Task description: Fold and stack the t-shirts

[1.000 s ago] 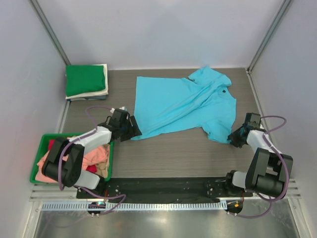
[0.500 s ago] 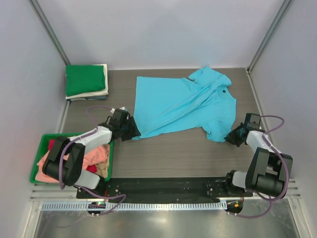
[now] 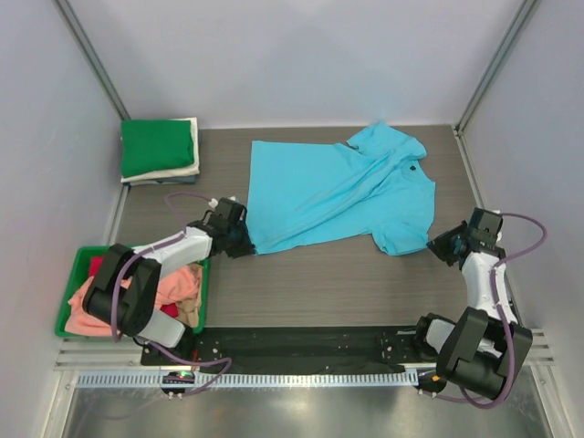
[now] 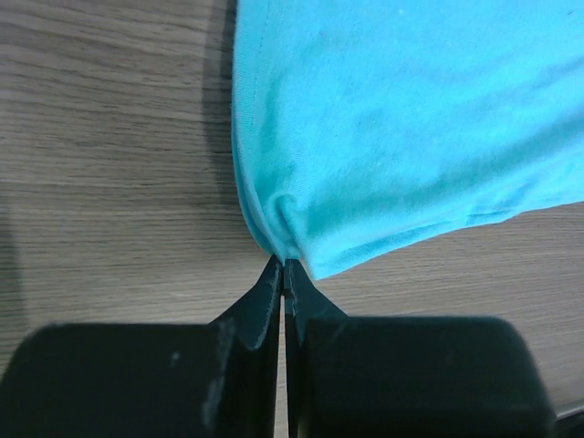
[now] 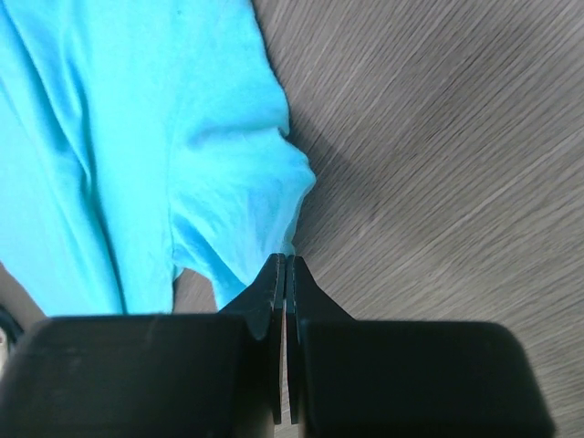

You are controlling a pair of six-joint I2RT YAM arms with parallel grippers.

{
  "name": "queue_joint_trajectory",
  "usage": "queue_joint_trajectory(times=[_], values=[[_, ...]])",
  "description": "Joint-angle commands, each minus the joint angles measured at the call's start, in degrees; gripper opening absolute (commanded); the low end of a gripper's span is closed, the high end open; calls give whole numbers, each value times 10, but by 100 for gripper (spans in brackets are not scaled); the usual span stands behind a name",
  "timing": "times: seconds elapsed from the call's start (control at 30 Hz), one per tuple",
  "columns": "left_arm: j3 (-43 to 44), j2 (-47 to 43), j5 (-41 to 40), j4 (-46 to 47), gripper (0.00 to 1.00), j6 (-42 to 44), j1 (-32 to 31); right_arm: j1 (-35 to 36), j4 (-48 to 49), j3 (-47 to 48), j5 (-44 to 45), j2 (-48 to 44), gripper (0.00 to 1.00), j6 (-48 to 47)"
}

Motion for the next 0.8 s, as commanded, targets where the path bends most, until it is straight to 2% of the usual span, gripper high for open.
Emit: queue_joint_trajectory(times=[0.0,0.27,0.47,0.67,0.77], values=[[41,-22,-11,-35,0,12,-2,-10,-12,25,-27,-58,1,31],[118,-148,-37,-174,0,28,-1,-11,-110,110,-24,-125,1,72],[124,-226,-44,-218,0,26,-2,-3,-216,209,14,-151,1,60],[125,-287,-46,-256,0,26,-1,59,-331,329,218,-208,1,21],[119,-299,-41,-265,0,23,-1,95,-361,358,274,-223,1,14]])
